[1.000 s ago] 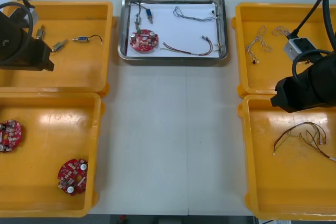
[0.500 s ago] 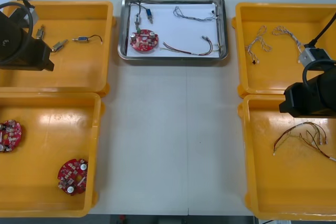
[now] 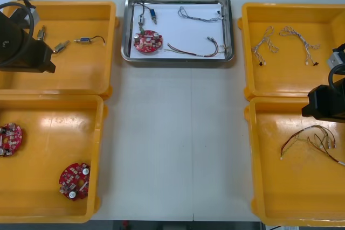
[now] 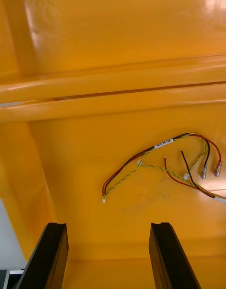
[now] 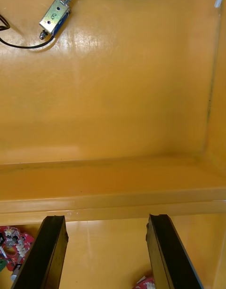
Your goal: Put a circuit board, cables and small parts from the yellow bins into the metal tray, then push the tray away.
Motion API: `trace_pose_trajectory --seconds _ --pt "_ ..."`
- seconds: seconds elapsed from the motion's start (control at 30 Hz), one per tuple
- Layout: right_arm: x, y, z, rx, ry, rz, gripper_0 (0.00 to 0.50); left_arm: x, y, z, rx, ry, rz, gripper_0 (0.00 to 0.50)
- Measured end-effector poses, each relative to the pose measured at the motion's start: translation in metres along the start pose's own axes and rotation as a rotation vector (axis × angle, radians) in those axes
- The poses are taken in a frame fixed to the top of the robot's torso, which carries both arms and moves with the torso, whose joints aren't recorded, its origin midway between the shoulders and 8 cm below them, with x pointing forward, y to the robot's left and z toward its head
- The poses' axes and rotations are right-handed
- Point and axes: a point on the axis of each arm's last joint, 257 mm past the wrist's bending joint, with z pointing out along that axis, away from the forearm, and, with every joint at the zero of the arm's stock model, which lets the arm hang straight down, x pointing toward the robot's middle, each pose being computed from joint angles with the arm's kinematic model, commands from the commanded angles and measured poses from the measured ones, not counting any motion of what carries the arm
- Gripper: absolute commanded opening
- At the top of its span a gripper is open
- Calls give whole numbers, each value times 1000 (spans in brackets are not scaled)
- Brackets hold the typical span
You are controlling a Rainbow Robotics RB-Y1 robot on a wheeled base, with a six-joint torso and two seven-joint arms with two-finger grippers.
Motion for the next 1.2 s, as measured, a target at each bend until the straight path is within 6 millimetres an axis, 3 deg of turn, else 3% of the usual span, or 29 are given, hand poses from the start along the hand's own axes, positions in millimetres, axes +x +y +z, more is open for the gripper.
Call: trace_pose_trajectory --seconds 0.23,0.47,0.67,1.2 --pt "-1 -21 2 34 -2 -105 500 0 0 0 0 0 0 500" --pt "12 -41 8 47 28 -62 500 0 0 0 0 0 0 500" --pt "23 -47 13 54 53 -51 500 0 0 0 0 0 0 500" --pt "19 -53 11 67 39 -36 500 0 0 0 0 0 0 500"
